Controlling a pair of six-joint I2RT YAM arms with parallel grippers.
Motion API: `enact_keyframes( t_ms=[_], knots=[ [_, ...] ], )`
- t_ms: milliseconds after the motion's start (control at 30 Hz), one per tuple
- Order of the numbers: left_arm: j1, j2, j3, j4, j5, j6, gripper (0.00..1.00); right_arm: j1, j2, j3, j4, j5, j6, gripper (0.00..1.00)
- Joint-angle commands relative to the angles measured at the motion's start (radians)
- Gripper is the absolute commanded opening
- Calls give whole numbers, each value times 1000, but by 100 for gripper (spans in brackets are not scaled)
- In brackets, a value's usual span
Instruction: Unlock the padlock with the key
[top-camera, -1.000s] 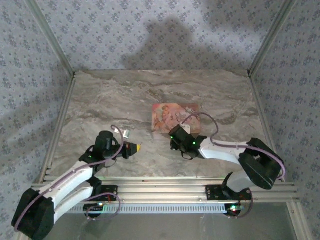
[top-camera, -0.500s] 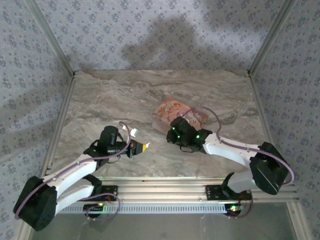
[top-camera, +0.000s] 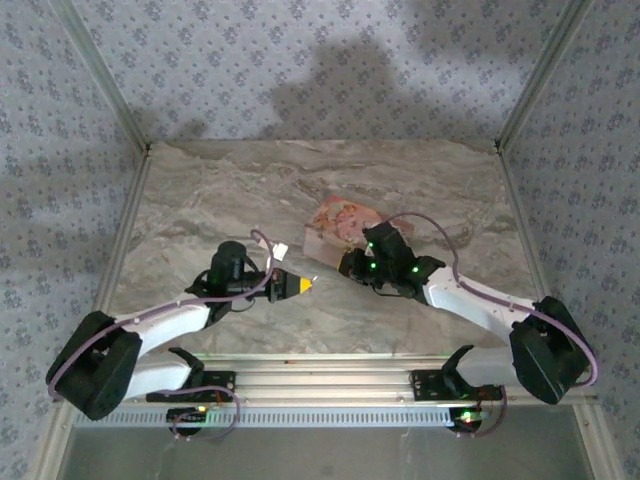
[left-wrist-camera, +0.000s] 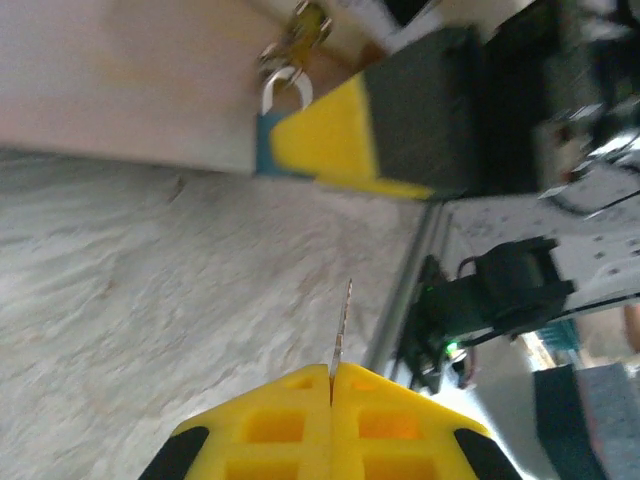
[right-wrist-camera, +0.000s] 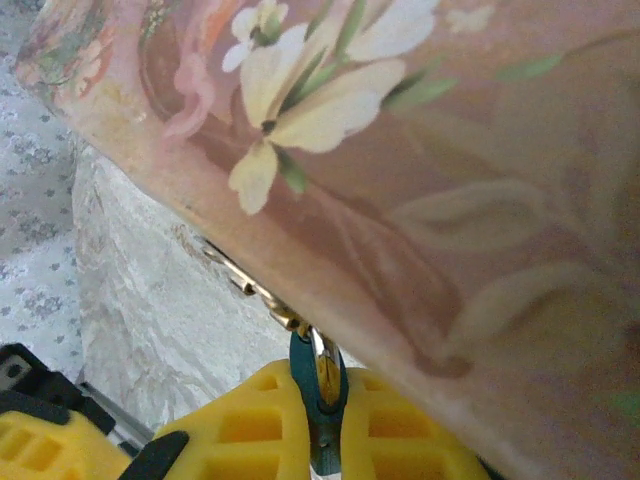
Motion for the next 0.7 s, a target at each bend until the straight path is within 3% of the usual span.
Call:
enact_keyframes(
  t_ms=[0,333,667],
  knots=[
    [-5,34,51,111,74,-122,0,-4,-24,-32,147,-54,31,0],
    [-6,136,32,341,57,-422,0,-11,-24,-128,393,-62,118,0],
    [-4,149,55,319,67,-484,0,-16,-43,-148,542,-71,164,0]
  ],
)
